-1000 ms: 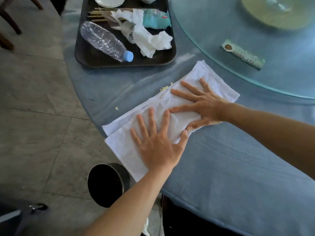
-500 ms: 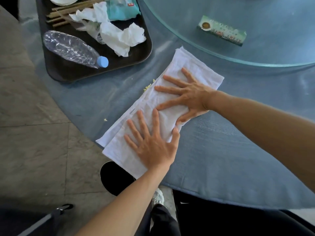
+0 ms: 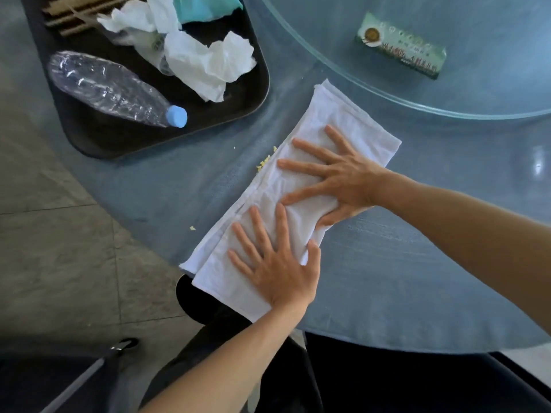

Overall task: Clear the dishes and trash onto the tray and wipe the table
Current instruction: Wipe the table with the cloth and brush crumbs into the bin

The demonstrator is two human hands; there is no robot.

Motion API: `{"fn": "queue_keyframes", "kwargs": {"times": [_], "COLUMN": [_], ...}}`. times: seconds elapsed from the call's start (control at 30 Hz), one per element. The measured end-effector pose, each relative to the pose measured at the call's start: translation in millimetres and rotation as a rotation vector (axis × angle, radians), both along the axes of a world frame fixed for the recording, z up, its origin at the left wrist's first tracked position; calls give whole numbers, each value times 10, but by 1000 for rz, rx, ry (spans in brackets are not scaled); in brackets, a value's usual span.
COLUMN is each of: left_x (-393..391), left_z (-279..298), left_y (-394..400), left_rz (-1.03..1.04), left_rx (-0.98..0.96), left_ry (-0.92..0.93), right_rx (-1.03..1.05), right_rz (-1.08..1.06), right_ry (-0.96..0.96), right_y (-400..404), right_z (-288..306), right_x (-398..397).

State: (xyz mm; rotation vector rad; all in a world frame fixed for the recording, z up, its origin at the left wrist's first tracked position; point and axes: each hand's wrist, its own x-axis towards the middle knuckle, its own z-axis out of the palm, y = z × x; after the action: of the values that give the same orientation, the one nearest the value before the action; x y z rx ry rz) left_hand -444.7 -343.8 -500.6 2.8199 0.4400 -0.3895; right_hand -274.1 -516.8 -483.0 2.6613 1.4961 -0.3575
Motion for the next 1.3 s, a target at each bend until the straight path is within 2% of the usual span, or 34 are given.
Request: {"fn": "queue_keyframes", "kwargs": {"times": [0.17, 0.37, 0.47, 0.57, 0.67, 0.73, 0.83, 0.93, 1.0, 1.17, 1.3], "left_x": [-81, -140, -42, 279, 702, 1006, 1267, 1309, 1314, 1375, 1399], "left_z": [48, 372, 630, 895, 1003, 970, 852, 780, 779, 802, 1149], "left_y": [122, 72, 156, 372, 577, 658, 672, 609, 561, 528, 598], "left_rz": [-135, -259, -334, -340, -255, -191, -166, -194, -178, -110, -97], "left_rx": [-81, -185, -207, -286, -457, -464, -440, -438, -444, -536, -804], "left_ry": [62, 337, 480, 426, 251, 179, 293, 347, 372, 411, 404], "right_rx": [92, 70, 78, 265, 604, 867, 1183, 1278, 1201, 1114, 1387], "right_rz": [-238, -363, -555, -983, -1671, -2035, -2288, -2316, -2267, -2137, -1923], "right_ry": [41, 162, 223, 236, 374, 503, 703, 889, 954, 940, 894], "right_y": [-41, -233, -187, 125, 543, 762, 978, 984, 869, 591, 434], "right_z": [-7, 124, 200, 271, 461, 605, 696, 717, 744, 961, 1400], "right_x": [-455, -821, -1074, -1392, -1615, -1635, -1577, -1516, -1506, -1552, -1688]}}
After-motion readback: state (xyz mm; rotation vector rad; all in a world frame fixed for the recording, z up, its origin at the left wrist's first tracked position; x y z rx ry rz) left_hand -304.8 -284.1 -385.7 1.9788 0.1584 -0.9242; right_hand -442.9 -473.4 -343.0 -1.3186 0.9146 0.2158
